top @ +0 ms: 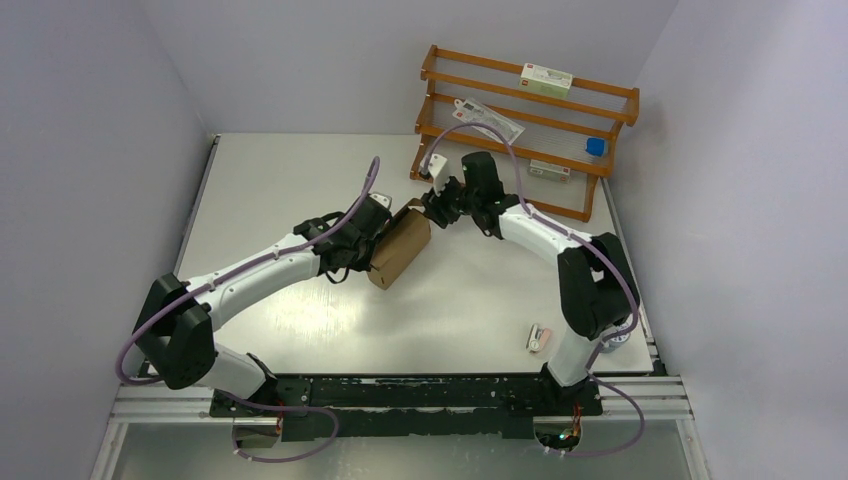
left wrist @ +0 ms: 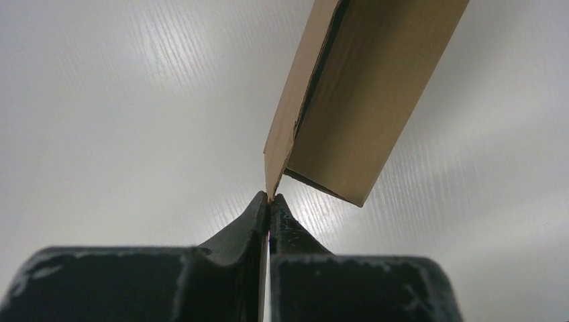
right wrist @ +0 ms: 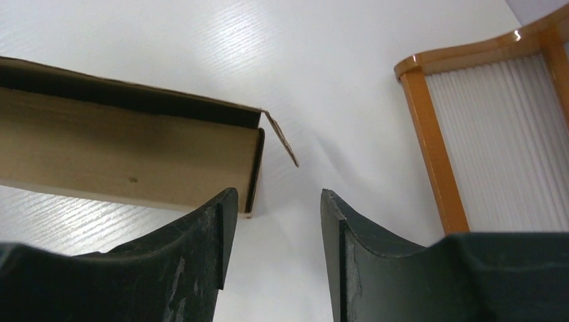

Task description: Fold the paper box

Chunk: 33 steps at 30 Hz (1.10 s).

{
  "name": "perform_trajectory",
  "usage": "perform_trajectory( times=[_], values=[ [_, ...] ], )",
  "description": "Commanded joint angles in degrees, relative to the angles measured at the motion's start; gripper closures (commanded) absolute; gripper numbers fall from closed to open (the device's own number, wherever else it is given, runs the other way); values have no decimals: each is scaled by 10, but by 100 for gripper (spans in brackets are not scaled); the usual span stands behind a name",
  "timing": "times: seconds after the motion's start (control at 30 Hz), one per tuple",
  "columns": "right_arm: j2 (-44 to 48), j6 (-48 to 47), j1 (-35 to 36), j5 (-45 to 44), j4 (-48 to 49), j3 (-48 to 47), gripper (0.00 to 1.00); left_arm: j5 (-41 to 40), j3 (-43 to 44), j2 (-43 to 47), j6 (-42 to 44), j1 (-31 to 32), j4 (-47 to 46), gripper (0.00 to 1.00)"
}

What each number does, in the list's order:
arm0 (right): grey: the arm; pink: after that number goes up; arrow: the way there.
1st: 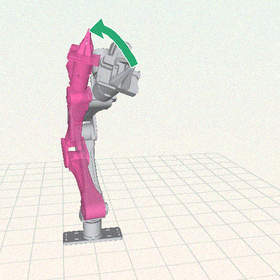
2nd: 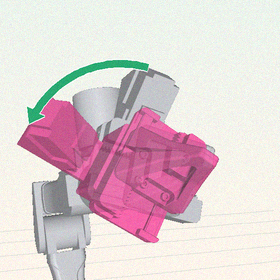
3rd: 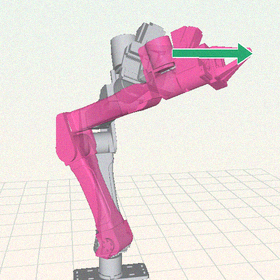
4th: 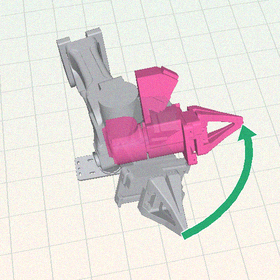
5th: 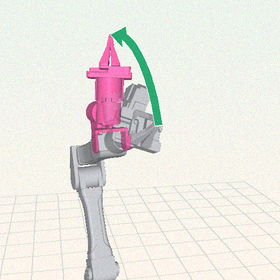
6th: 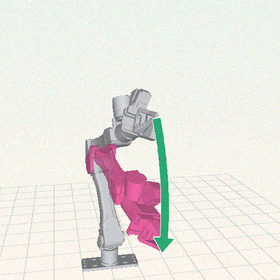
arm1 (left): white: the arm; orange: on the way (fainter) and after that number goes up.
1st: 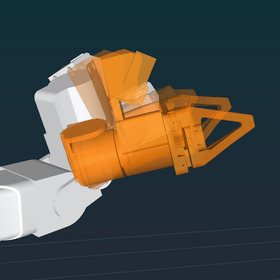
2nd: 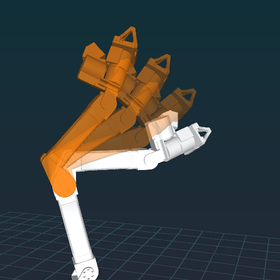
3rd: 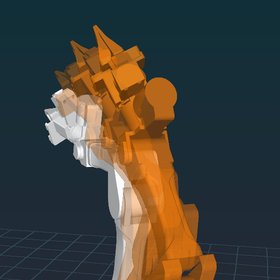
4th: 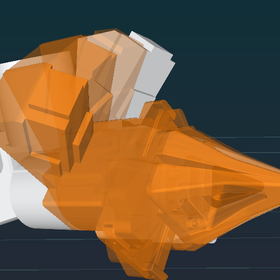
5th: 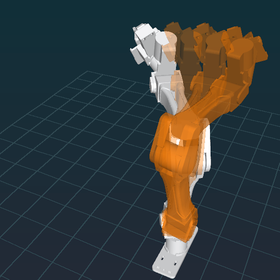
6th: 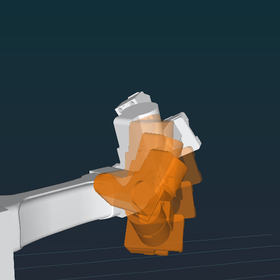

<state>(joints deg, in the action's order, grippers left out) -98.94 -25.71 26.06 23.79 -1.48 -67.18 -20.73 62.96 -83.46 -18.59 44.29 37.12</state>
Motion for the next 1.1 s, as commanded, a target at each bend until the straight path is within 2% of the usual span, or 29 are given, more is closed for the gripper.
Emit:
perform_trajectory(
  times=[0.0,0.23,0.47,0.6,0.7,0.77,1.07],
  values=[
    [-21,-27,-2,45,38,-20,49,16,6,15,10,-3,-5,95],
    [-55,-39,-3,48,49,-42,51,19,7,14,13,-3,-7,95],
    [-65,-43,-6,49,41,-49,59,24,8,15,18,-3,-11,95],
    [-57,-41,-13,64,35,-45,74,23,6,16,15,-3,-11,95],
    [-50,-41,-13,69,19,-46,93,25,7,13,15,-3,-12,95],
    [-44,-40,-13,70,17,-45,100,25,7,10,13,-3,-11,95],
    [-1,-12,-8,25,-54,-35,100,-1,17,-3,-6,-4,3,95]
  ],
)
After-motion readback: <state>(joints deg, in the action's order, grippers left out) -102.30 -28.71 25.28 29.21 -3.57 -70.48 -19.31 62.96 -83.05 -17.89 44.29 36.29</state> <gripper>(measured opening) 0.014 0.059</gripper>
